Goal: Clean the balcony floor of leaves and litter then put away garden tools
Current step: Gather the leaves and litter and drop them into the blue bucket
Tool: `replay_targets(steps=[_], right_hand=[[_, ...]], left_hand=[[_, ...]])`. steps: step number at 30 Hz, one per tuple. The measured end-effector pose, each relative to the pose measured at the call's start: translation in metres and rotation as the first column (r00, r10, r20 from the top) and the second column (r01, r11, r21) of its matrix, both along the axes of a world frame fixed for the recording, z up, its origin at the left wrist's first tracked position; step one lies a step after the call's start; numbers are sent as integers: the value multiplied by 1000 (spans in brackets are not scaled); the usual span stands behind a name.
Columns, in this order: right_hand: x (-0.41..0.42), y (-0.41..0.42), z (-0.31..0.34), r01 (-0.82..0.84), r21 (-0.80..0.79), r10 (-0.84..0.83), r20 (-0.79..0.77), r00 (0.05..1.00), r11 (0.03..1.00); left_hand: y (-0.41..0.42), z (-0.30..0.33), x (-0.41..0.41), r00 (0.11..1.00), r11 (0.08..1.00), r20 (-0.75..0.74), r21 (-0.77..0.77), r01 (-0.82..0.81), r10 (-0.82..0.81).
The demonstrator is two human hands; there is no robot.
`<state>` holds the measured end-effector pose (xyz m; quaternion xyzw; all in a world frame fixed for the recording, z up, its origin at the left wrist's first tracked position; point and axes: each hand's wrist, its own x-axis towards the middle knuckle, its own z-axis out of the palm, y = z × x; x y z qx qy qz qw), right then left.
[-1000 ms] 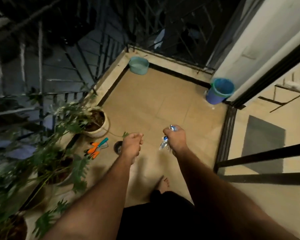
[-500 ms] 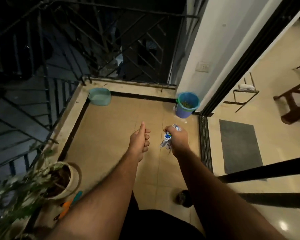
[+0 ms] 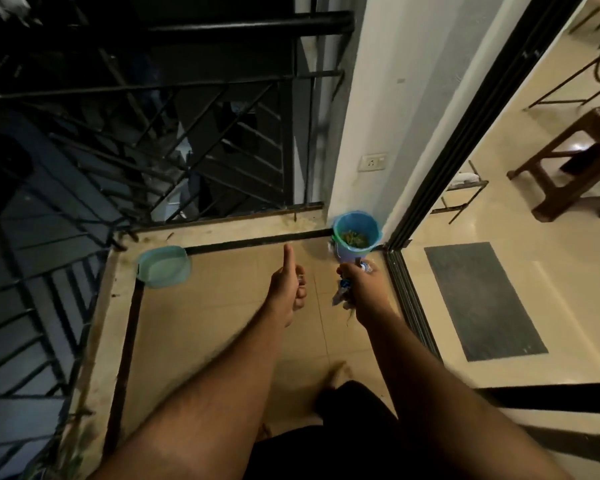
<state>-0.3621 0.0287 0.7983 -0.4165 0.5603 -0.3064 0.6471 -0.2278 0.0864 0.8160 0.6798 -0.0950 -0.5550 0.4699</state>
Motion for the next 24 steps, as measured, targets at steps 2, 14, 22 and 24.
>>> replay_targets(steps=[2,14,22,24], right_hand=[[5,-33,-5,36,5,-36,-5,999,999],[-11,-223,-14,85,29,-83,-65,994,996],[-4,-307,-20,208,48,-204,-72,976,977],[4,-331,-24,236,53,-231,-87,969,970]], left_hand=[[-35,-4,6,1000,1000,-5,0,29,-29],[-228,-22,0,999,1000,-48,23,11,-9],[-333,-27,7,994,994,-53,54,94,-91],[-364,-34,12,992,993,-62,38,113,-111]])
